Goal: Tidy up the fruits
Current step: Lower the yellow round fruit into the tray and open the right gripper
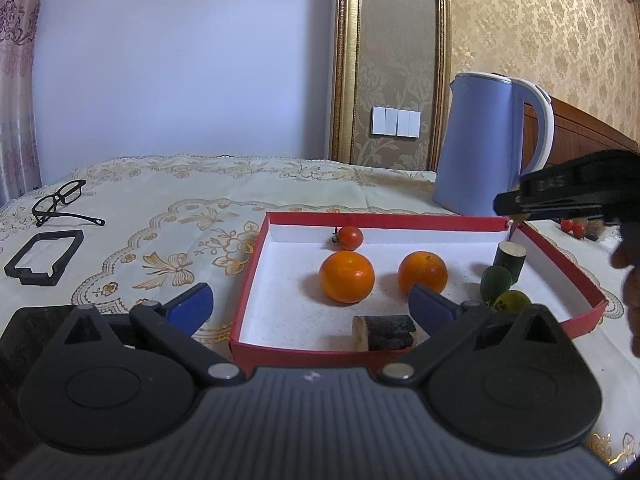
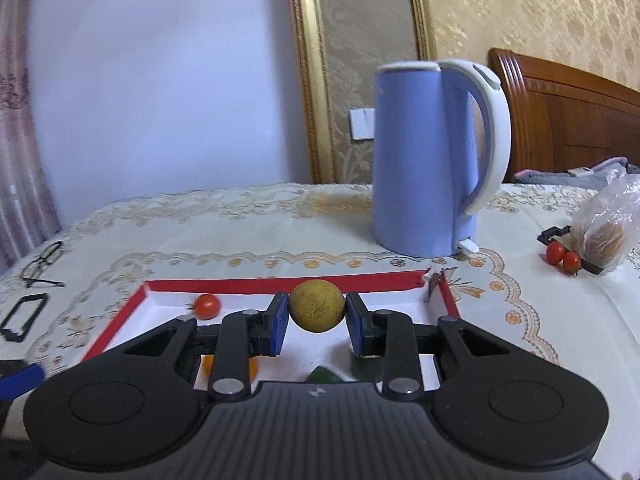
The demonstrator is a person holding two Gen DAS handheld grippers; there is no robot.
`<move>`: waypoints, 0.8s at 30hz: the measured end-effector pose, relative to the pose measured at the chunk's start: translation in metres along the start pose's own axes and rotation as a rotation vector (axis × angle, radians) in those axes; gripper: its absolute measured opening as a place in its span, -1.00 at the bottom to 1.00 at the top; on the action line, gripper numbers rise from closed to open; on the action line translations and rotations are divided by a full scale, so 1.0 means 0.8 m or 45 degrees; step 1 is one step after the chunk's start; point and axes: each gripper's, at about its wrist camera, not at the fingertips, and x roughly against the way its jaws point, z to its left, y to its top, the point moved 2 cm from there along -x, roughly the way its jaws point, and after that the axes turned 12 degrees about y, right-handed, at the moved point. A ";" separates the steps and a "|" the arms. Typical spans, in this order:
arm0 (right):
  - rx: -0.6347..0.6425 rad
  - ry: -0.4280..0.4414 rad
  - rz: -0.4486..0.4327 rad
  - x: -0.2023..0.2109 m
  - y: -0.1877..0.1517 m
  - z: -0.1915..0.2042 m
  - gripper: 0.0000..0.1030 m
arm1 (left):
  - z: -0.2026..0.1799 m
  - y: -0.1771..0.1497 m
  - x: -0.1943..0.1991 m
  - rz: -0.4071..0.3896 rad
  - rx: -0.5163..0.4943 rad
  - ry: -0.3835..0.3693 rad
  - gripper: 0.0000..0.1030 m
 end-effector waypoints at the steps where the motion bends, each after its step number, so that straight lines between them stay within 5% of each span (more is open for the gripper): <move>1: -0.008 -0.012 0.010 -0.006 0.001 -0.003 -0.41 | 0.000 0.000 0.000 0.001 0.000 0.000 1.00; 9: 0.006 -0.100 0.089 -0.047 0.000 -0.008 -0.40 | 0.000 0.001 0.000 0.003 0.005 -0.005 1.00; 11: 0.002 -0.096 0.090 -0.047 -0.001 -0.007 -0.02 | 0.000 0.001 0.001 0.006 0.005 -0.007 1.00; 13: 0.011 -0.104 0.061 -0.040 -0.002 -0.004 0.07 | 0.000 0.001 0.001 0.006 0.009 -0.008 1.00; 24: 0.022 -0.063 -0.174 0.100 -0.041 0.008 0.07 | 0.003 0.000 0.013 -0.030 0.019 -0.028 1.00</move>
